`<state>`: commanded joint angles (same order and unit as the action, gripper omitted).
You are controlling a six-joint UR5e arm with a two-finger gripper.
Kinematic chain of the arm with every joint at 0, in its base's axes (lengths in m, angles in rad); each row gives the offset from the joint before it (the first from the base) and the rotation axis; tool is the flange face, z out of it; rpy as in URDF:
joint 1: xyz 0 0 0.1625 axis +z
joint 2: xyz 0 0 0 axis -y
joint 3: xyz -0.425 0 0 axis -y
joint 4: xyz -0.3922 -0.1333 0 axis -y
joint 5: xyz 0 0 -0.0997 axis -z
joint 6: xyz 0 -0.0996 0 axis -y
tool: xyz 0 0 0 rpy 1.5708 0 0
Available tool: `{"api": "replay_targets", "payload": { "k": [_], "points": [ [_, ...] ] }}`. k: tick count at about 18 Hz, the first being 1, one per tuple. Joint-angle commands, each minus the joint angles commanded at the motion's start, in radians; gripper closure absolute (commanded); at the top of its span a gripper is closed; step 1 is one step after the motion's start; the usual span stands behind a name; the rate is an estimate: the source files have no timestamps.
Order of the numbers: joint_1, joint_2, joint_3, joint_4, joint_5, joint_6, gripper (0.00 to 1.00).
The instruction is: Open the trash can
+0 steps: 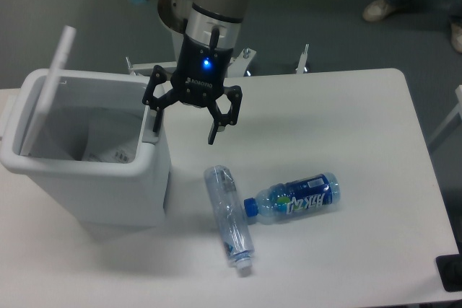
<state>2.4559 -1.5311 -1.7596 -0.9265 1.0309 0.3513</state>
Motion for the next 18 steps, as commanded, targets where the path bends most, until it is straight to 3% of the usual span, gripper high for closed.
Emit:
{"api": "replay_targets", "payload": {
  "k": [6,14,18],
  "points": [
    [0.024,0.011,0.071,0.009,0.014,0.040,0.00],
    [0.156,-0.044,0.084,0.009,0.156,0.426,0.00],
    [0.178,-0.083,0.088,0.011,0.236,0.514,0.00]
  ]
}}
